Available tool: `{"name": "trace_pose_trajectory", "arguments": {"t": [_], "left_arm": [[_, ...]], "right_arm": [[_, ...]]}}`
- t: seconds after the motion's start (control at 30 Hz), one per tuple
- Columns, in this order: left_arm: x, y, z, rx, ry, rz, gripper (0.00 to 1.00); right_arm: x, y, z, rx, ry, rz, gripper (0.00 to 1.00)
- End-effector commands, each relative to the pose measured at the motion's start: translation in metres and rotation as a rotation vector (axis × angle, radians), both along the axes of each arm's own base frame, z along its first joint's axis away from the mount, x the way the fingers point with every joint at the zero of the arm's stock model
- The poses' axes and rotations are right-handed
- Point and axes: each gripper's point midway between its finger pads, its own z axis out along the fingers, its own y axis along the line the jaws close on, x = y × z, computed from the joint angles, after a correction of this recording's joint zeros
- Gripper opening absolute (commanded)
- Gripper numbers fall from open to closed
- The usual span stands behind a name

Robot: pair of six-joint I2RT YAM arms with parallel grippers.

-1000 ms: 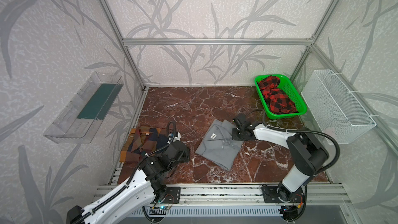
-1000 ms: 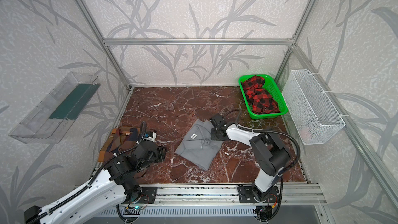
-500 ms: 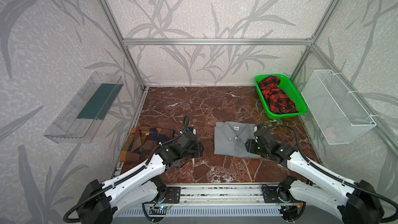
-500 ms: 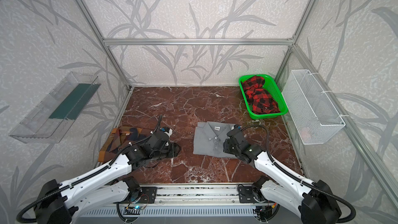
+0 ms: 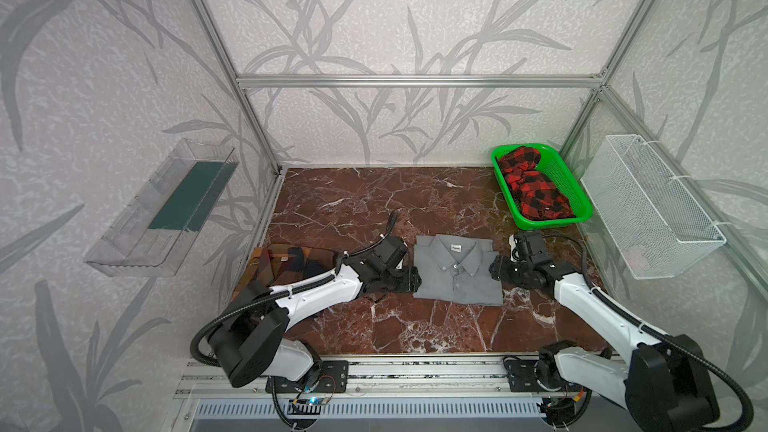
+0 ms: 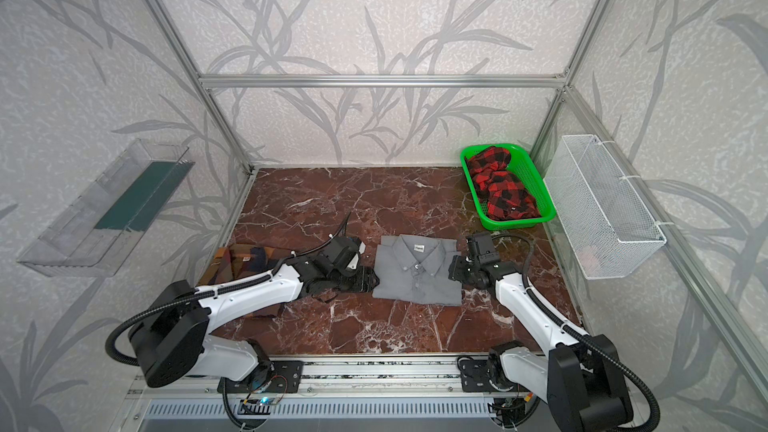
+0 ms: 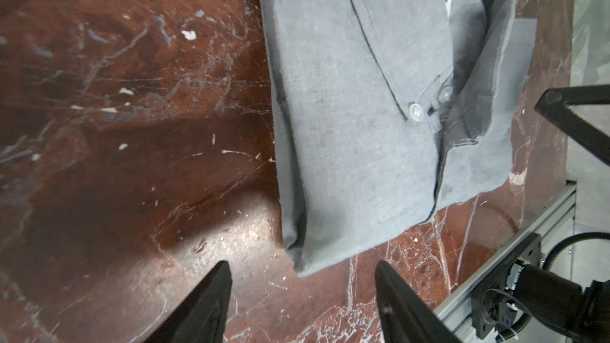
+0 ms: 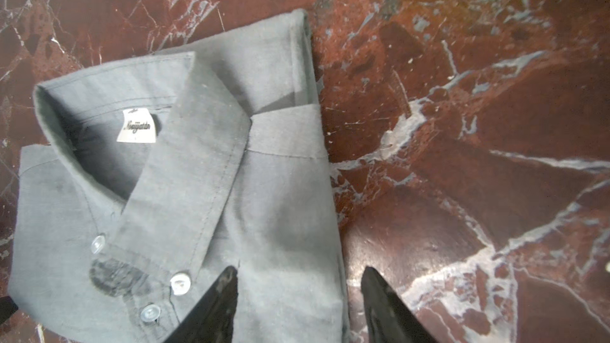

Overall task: Fold and stack the long sleeve shirts
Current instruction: 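Grasp the folded grey shirt's two sides with both grippers, then lift and carry the grey shirt with both grippers onto the plaid stack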

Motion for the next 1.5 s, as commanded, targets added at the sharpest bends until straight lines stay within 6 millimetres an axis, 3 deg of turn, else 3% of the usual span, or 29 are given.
{"name": "trace_pose_trajectory", "arguments": {"t": [0.0, 0.13, 0.27, 0.57, 0.93, 1.1, 1.27, 1.47], "left_arm": [[0.011, -0.021, 0.008, -0.06, -0.023, -0.048, 0.77], [0.018, -0.033, -0.004, -0.068, -0.006, -0.062, 0.84], [0.024, -0.038, -0.014, -0.044, 0.008, -0.064, 0.85], [0.027, -0.028, -0.054, 0.057, 0.055, -0.031, 0.73], [0.036, -0.035, -0.067, 0.063, 0.066, -0.024, 0.31], [0.038, -0.032, -0.07, 0.084, 0.066, -0.009, 0.0], [0.049, -0.032, -0.052, 0.095, 0.019, -0.001, 0.0], [0.061, -0.026, -0.008, 0.087, -0.053, 0.023, 0.0]], "right_arm": [[0.007, 0.007, -0.006, 0.038, -0.012, 0.053, 0.62], [0.01, 0.016, -0.015, 0.075, 0.022, 0.092, 0.62], [0.012, 0.023, -0.03, 0.107, 0.056, 0.105, 0.61], [0.002, 0.021, -0.05, 0.102, 0.099, 0.088, 0.55], [-0.008, 0.048, -0.057, 0.124, 0.136, 0.145, 0.44], [-0.013, 0.057, -0.062, 0.136, 0.124, 0.157, 0.26], [-0.008, 0.073, -0.044, 0.141, 0.062, 0.198, 0.0], [0.003, 0.098, 0.017, 0.118, -0.086, 0.233, 0.0]]}}
